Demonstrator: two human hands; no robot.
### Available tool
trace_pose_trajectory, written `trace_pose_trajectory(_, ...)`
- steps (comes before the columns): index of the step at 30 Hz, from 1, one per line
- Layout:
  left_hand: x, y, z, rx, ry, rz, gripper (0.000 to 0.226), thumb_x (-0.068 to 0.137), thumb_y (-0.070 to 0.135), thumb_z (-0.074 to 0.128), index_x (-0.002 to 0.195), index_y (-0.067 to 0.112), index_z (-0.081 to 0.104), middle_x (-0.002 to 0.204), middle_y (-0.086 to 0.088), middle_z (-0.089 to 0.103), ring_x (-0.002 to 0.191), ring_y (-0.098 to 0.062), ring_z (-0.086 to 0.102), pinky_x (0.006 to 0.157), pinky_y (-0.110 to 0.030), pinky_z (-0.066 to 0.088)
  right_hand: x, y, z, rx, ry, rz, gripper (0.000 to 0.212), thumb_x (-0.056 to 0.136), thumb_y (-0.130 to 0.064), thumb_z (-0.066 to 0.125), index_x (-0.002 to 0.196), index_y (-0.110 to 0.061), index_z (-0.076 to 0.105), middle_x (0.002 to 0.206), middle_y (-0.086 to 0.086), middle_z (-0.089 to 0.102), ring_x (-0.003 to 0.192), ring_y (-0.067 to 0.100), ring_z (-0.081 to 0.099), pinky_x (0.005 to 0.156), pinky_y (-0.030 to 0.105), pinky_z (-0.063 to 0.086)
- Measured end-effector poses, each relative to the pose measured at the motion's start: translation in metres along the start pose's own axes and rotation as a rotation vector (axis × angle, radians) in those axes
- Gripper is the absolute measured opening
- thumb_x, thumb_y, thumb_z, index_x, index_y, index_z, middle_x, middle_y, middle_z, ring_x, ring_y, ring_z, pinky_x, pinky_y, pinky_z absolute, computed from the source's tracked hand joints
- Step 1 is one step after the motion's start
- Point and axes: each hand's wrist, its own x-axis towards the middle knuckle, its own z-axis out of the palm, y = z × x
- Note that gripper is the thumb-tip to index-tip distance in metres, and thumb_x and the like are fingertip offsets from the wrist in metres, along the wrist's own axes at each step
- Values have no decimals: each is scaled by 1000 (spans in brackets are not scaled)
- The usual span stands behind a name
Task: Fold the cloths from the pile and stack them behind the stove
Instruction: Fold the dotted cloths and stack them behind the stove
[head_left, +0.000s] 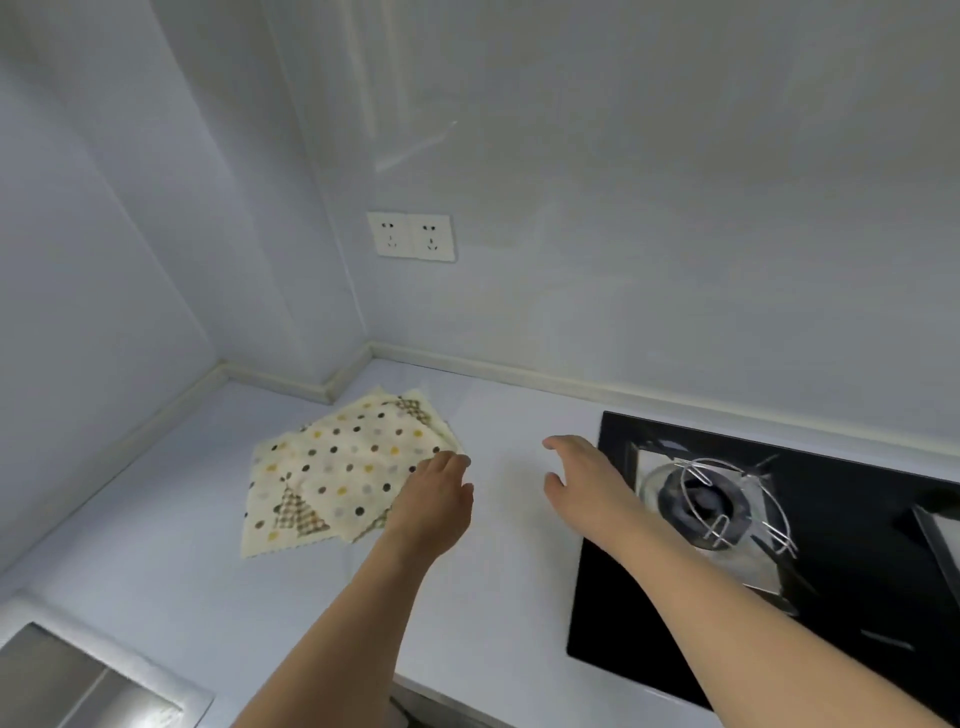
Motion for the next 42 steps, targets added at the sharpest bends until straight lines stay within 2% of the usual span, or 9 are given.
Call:
trace_pose_trajectory(5, 14, -105, -4, -83, -9, -58, 40, 97, 21, 42, 136, 17, 47, 138, 4, 45, 126, -17, 43, 97, -33, 44, 47, -60, 65, 4, -60, -13, 47, 97, -16, 42, 144, -18, 37, 149, -3, 36, 131, 15, 40, 108, 28, 34)
trace_pose_trajectory(10, 23, -176, 25, -132, -13, -98, 29, 95, 22, 49, 124, 20, 56, 123, 9, 52, 111, -13, 51, 86, -26, 46, 100, -82, 134, 39, -54, -83, 43, 97, -12, 40, 140, -18, 43, 145, -5, 41, 131, 14, 41, 107, 22, 32)
trace_pose_trajectory(14, 36, -209, 66, -107, 108, -21, 26, 90, 28, 59, 115, 22, 61, 112, 12, 53, 103, -13, 49, 80, -18, 38, 141, -74, 197, 89, 27, -165, 39, 97, -8, 40, 133, -17, 51, 139, -6, 48, 120, 11, 49, 97, 15, 35)
trace_pose_trajectory(16, 43, -221, 88, -82, 174, 16, 27, 84, 33, 65, 108, 23, 61, 106, 11, 54, 97, -14, 50, 76, -18, 35, 157, -62, 225, 126, 88, -203, 36, 96, -8, 41, 129, -17, 54, 134, -6, 50, 118, 10, 50, 98, 16, 36)
trace_pose_trajectory(18, 47, -232, 106, -17, 265, 60, 27, 79, 38, 67, 100, 22, 61, 98, 9, 55, 86, -15, 50, 71, -21, 37, 167, -51, 249, 167, 160, -229, 34, 96, -7, 42, 126, -16, 56, 130, -6, 52, 118, 10, 49, 99, 18, 37)
trace_pose_trajectory(22, 49, -241, 127, 71, 438, 172, 32, 74, 43, 51, 92, 18, 60, 89, 5, 55, 75, -18, 50, 66, -28, 45, 177, -35, 277, 183, 273, -277, 32, 95, -7, 45, 123, -16, 59, 125, -5, 56, 117, 11, 49, 99, 20, 37)
trace_pose_trajectory(28, 48, -244, 132, 136, 501, 215, 12, 85, 24, 54, 94, 18, 61, 85, 4, 58, 79, -21, 54, 59, -32, 44, 176, -25, 292, 2, 300, -385, 30, 95, -16, 49, 123, -15, 59, 124, -3, 58, 116, 16, 50, 98, 25, 39)
trace_pose_trajectory(35, 50, -243, 125, 56, 513, 165, 17, 96, 25, 42, 95, 19, 58, 89, 5, 58, 87, -19, 52, 69, -37, 46, 180, -28, 296, 14, 322, -437, 36, 88, -13, 51, 124, -17, 59, 128, -4, 55, 118, 16, 48, 102, 34, 39)
trace_pose_trajectory(42, 38, -219, 93, -133, 767, 233, 14, 99, 20, 40, 92, 16, 51, 79, 2, 57, 75, -21, 51, 63, -38, 41, 179, -27, 285, 36, 565, -436, 20, 92, -18, 57, 108, -20, 69, 114, -6, 65, 111, 18, 54, 98, 32, 39)
